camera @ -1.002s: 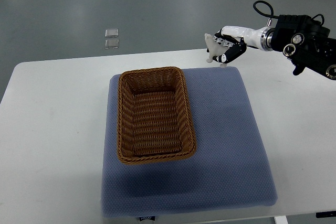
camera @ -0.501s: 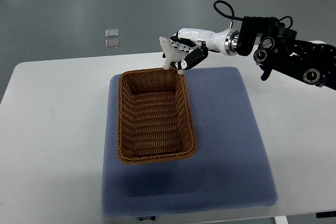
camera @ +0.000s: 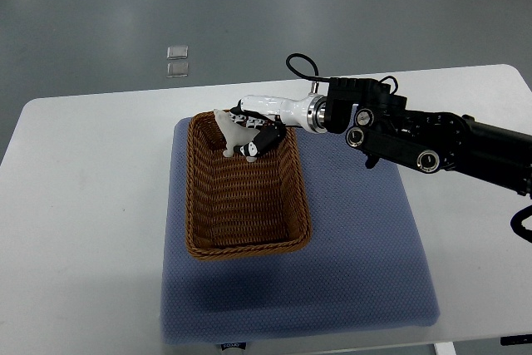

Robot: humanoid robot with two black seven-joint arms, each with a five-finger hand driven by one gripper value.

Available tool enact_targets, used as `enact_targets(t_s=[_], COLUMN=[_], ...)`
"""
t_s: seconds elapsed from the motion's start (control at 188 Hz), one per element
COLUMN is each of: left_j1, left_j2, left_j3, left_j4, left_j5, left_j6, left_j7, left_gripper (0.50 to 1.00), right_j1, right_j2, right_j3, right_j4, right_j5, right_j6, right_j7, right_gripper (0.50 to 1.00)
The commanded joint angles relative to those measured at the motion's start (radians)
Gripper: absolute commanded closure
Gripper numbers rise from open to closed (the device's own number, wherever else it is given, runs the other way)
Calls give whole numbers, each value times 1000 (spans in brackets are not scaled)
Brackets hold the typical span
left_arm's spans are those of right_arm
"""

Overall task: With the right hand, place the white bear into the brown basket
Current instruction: 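Carry the bear over the wicker basket and lower it inside, then open the right hand to release the bear into the basket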

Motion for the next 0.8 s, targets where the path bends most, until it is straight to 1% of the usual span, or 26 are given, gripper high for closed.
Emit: enact_targets(t_s=[0.0,0.192,0.432,0.544,0.698,0.768,0.794], left_j1=[0,0,0,0,0,0,0], left_j2=[0,0,0,0,0,0,0], left_j3=[1,0,0,0,1,0,0], left_j4=[-2,-2,-2,-2,-2,-2,-2], left_j5=[0,0,0,2,2,2,2], left_j6=[0,0,0,0,0,0,0], left_j7=[0,0,0,0,0,0,0], left_gripper=[500,500,500,500,500,500,500], right_j1=[-2,-23,-47,-47,-47,-47,-47], right_j2=[19,42,56,63,69,69,69], right_j3=[-24,-30,-53,-77,-100,-99,-99], right_j4=[-18,-32,-41,-50,-64,-67,-69], right_j5=[-25,-34,-77,-78,-86,-100,-101], right_j6=[-19,-20,-22,-42,-42,-42,-42], right_j7=[10,12,12,15,16,18,18], right_gripper=[1000,1000,983,965,948,926,908])
